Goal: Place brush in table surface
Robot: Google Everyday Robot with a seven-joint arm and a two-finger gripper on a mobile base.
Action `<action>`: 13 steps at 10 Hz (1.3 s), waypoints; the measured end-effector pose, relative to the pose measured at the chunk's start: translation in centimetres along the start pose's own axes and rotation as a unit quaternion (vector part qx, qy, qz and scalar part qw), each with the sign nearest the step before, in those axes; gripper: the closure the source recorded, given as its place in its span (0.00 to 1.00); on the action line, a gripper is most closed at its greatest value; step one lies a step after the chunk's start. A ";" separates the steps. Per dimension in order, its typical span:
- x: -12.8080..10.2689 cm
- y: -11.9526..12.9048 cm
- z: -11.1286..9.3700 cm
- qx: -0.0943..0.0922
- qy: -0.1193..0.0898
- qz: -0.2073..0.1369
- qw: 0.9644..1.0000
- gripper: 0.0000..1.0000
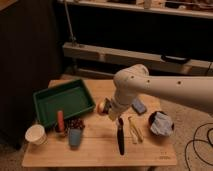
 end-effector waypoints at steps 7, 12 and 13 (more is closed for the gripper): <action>-2.1 1.3 8.6 -0.062 0.029 0.008 0.998 1.00; -0.9 3.7 12.2 -0.065 0.062 0.002 0.996 1.00; -0.4 4.5 13.2 -0.063 0.066 0.001 0.996 1.00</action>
